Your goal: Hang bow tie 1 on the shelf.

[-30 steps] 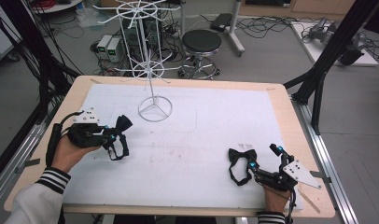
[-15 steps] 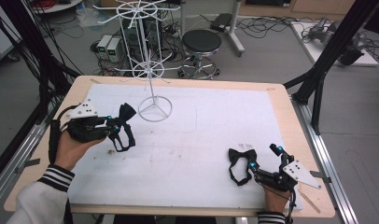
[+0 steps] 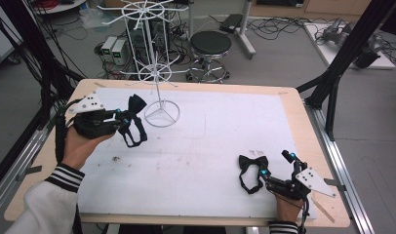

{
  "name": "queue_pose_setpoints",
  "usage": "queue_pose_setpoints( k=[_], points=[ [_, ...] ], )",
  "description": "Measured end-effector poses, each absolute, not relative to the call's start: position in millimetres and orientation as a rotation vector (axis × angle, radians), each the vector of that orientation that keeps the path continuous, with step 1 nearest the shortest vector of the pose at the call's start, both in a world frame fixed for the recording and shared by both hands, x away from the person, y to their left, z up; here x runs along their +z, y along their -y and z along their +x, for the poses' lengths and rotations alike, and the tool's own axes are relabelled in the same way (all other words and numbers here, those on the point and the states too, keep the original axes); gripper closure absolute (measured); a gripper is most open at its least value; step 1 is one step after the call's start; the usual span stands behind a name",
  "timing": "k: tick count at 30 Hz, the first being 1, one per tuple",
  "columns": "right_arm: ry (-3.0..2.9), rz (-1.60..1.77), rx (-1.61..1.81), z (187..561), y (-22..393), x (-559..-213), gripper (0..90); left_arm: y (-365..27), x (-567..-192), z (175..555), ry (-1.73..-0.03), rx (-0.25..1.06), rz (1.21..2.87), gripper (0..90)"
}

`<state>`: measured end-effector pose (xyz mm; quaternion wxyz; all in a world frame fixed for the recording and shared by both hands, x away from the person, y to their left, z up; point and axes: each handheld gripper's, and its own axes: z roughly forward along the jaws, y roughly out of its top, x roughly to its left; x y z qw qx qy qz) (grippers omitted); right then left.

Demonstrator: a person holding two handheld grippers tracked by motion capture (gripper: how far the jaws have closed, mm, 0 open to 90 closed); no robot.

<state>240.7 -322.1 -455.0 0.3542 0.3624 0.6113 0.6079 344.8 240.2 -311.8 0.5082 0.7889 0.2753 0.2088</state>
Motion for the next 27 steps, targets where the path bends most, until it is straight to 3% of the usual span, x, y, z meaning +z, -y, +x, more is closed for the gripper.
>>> queue_pose_setpoints(
  k=[27],
  points=[
    [-1.580,0.940,1.570,241,322,-455,8.5,-221,-271,360,-0.671,0.580,1.790,74.3]
  ],
)
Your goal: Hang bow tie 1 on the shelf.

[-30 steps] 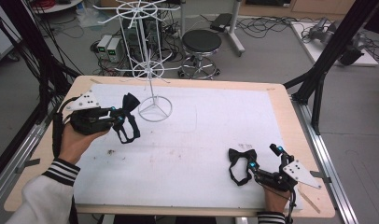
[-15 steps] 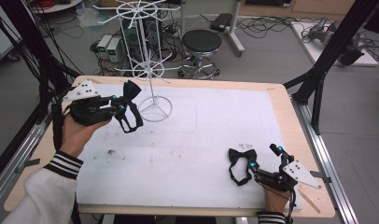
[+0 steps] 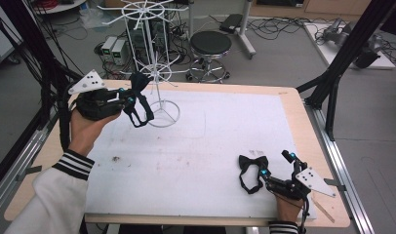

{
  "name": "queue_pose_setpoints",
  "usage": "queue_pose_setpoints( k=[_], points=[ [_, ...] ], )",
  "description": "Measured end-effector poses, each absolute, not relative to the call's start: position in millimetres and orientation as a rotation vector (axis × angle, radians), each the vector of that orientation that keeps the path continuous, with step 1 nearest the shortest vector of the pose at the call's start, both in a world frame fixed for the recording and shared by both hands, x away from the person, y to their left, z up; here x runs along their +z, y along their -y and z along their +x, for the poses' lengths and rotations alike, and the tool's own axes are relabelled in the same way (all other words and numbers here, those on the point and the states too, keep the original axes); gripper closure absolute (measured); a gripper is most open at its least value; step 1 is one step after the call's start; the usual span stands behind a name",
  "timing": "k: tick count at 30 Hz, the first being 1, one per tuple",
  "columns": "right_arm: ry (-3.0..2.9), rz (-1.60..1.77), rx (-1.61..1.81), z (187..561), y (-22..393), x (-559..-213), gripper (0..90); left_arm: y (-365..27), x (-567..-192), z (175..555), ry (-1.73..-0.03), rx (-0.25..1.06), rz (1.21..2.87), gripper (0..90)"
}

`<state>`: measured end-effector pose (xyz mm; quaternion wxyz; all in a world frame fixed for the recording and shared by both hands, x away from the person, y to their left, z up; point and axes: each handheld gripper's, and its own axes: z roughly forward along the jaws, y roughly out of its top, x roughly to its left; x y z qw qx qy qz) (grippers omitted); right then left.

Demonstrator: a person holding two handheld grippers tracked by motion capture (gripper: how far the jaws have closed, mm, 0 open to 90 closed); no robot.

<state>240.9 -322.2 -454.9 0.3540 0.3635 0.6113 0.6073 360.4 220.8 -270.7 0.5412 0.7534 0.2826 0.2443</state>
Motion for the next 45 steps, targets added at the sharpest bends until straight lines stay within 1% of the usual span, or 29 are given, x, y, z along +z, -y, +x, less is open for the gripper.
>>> queue_pose_setpoints(
  k=[9,22,45],
  points=[
    [-1.581,0.941,1.571,241,322,-455,8.5,-208,-269,371,-0.683,0.592,1.796,74.3],
    [-1.579,0.940,1.572,241,322,-455,8.5,-199,-273,382,-0.724,0.610,1.814,74.3],
    [-1.579,0.938,1.572,241,322,-455,8.4,-191,-280,388,-0.738,0.626,1.840,74.2]
  ],
)
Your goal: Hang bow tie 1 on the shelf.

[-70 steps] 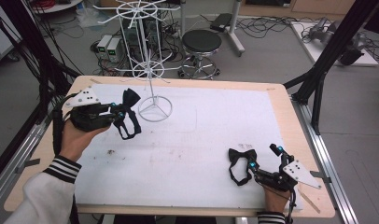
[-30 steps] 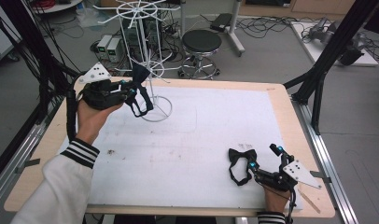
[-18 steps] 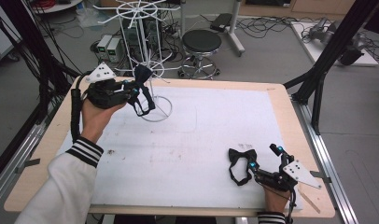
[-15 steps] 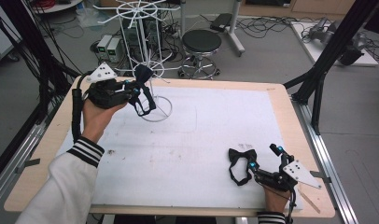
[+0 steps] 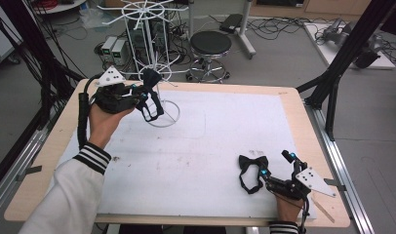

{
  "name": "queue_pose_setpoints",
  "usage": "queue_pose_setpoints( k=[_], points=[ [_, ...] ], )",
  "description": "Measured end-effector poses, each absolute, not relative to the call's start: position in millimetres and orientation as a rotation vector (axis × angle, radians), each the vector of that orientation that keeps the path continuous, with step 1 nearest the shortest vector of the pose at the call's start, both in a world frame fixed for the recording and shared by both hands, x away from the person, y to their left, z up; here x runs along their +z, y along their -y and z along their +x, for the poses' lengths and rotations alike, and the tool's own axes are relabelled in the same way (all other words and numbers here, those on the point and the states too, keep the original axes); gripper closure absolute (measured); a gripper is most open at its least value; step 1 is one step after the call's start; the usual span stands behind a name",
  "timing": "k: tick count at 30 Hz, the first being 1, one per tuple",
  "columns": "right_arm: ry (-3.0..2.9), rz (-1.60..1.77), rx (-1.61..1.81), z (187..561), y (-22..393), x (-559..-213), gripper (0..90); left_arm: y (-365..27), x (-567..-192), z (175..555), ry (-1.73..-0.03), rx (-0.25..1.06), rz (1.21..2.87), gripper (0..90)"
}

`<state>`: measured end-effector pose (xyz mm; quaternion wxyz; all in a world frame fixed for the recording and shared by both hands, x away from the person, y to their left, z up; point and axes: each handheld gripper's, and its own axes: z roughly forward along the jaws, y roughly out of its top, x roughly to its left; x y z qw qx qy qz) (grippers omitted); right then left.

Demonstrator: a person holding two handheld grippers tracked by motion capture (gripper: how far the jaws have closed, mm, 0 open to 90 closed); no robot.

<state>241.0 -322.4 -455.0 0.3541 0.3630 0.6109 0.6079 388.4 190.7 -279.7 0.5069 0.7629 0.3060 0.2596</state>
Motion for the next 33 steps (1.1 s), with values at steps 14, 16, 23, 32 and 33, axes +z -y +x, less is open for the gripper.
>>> queue_pose_setpoints(
  k=[14,16,23,32,33],
  points=[
    [-1.580,0.938,1.571,241,322,-455,8.5,-185,-291,387,-0.753,0.718,1.840,74.2],
    [-1.579,0.938,1.572,241,322,-455,8.5,-185,-292,387,-0.759,0.717,1.842,74.2],
    [-1.580,0.938,1.572,241,322,-455,8.5,-186,-296,388,-0.779,0.727,1.834,74.2],
    [-1.580,0.939,1.571,241,322,-455,8.4,-186,-301,388,-0.799,0.768,1.851,74.2],
    [-1.580,0.938,1.571,241,322,-455,8.5,-186,-303,388,-0.806,0.777,1.856,74.3]
  ],
)
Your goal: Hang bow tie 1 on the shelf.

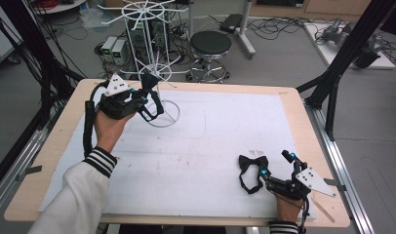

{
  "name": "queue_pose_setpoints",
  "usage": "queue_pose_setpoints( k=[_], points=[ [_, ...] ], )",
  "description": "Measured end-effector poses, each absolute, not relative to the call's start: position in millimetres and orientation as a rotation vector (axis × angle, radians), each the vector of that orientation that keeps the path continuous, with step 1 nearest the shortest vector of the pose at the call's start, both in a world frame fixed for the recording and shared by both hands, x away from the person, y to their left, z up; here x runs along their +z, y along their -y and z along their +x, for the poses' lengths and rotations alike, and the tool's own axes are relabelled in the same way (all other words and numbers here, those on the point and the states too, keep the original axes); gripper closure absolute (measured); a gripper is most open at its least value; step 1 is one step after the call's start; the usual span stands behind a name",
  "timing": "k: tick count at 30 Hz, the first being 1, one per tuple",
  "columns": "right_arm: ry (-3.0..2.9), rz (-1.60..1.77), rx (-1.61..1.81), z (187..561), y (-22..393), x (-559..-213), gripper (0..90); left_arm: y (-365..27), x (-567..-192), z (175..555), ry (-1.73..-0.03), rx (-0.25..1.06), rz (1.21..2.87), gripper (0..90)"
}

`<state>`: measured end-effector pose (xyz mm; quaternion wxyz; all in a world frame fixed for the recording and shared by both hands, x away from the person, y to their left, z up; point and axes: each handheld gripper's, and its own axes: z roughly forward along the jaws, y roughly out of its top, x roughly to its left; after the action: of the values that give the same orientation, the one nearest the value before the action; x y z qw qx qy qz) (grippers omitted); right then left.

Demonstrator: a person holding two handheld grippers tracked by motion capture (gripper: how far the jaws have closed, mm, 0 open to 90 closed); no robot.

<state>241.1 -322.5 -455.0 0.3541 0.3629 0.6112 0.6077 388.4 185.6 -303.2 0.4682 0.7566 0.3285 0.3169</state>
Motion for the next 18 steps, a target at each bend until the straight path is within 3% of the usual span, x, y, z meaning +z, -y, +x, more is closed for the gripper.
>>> queue_pose_setpoints(
  k=[18],
  points=[
    [-1.583,0.956,1.576,242,323,-455,8.5,-202,-327,391,-0.898,0.786,1.859,74.3]
  ],
)
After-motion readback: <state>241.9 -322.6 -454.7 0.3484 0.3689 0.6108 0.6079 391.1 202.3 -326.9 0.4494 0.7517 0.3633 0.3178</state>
